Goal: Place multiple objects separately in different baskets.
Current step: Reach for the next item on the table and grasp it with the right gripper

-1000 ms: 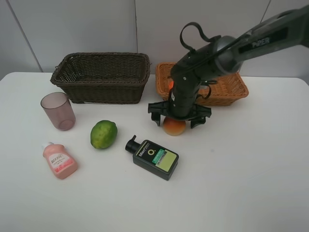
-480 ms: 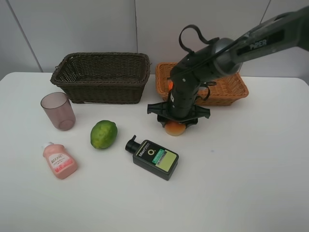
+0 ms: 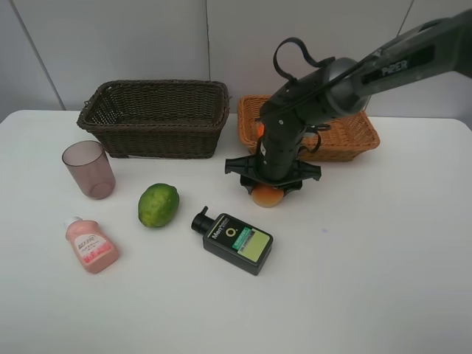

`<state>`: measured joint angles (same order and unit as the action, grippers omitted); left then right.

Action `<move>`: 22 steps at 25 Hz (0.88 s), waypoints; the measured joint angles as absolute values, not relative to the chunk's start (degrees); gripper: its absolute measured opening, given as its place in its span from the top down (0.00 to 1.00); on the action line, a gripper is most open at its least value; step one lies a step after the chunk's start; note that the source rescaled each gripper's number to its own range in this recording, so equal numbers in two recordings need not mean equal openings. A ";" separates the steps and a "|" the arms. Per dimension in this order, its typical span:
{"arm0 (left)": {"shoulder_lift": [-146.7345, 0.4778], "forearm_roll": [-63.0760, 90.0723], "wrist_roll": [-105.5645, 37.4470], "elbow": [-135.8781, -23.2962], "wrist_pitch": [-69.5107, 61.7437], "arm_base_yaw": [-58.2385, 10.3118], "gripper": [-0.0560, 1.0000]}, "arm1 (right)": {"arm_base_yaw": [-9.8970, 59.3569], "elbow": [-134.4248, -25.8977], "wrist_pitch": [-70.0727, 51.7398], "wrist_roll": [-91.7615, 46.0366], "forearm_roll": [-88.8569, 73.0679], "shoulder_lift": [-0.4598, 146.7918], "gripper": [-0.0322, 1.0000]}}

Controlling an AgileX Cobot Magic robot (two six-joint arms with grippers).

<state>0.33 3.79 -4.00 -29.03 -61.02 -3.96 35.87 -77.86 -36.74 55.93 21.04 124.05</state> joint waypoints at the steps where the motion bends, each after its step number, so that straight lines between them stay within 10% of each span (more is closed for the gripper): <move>1: 0.33 3.79 -4.00 -29.03 -61.02 -3.96 0.00 | 35.87 -77.86 -36.74 55.93 21.04 124.05 0.96; 22: 0.33 3.79 -4.00 -29.03 -61.02 -3.96 0.00 | 35.74 -78.30 -47.55 33.49 15.74 114.97 0.96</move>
<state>0.33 3.79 -4.00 -29.03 -61.02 -3.96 35.74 -78.30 -47.55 33.49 15.74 114.97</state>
